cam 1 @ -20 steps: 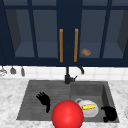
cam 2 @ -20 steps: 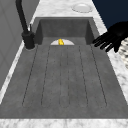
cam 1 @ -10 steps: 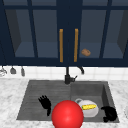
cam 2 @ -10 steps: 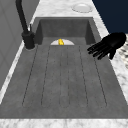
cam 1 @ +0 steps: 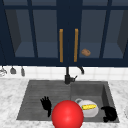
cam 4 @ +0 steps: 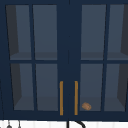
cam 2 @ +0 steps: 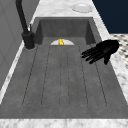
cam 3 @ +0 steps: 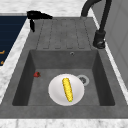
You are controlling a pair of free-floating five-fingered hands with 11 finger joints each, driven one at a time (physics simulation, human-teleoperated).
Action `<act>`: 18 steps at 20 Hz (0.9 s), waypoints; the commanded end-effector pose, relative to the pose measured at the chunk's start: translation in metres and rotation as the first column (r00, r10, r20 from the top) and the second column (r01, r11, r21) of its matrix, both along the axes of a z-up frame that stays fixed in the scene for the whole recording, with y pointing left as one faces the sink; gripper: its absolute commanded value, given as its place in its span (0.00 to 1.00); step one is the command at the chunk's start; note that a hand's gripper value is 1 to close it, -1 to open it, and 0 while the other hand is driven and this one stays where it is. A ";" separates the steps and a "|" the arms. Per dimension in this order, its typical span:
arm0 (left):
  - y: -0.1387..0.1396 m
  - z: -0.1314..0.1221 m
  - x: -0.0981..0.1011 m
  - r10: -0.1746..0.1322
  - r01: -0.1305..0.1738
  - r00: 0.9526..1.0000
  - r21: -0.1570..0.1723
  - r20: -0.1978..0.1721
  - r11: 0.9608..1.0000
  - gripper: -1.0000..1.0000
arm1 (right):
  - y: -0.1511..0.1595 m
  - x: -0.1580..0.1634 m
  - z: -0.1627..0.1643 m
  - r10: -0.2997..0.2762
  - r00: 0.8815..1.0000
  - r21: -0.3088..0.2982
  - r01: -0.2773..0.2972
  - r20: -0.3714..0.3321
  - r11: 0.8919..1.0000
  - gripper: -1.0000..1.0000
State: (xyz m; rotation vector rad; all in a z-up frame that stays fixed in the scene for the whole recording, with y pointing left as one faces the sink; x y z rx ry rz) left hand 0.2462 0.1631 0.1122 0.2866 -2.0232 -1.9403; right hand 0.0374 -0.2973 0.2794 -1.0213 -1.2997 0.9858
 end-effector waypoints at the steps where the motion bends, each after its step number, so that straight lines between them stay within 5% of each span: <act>1: 0.011 -0.014 0.000 -0.094 0.094 0.996 0.008 0.002 0.996 0.00 | 0.000 0.000 0.000 0.000 1.000 0.000 0.000 0.000 1.000 0.50; 3: 0.010 -0.010 -0.010 -0.036 0.036 0.999 -0.008 -0.001 0.999 0.00 | 0.000 0.000 0.000 0.000 1.000 0.000 0.000 0.000 1.000 0.50; 5: 0.011 -0.006 -0.001 -0.018 0.018 1.000 -0.024 0.008 1.000 0.00 | 0.000 0.000 0.000 0.000 1.000 0.000 0.000 0.000 1.000 0.50; 9: 0.007 -0.005 -0.002 -0.035 0.036 0.999 -0.022 0.026 0.999 0.00 | 0.000 0.000 0.000 0.000 1.000 0.000 0.000 0.000 1.000 0.50; 10: 0.013 -0.005 -0.014 -0.076 0.077 0.996 -0.017 0.039 0.997 0.00 | 0.000 0.000 0.000 0.000 1.000 0.000 0.000 0.000 1.000 0.50; 13: 0.025 -0.005 -0.026 -0.114 0.114 0.991 0.004 0.075 0.994 0.00 | 0.000 0.000 0.000 0.000 1.000 0.000 0.000 0.000 1.000 0.50; 18: 0.047 -0.005 -0.050 -0.102 0.100 0.991 0.030 0.085 0.995 0.00 | 0.000 0.000 0.000 0.000 1.000 0.000 0.000 0.000 1.000 0.50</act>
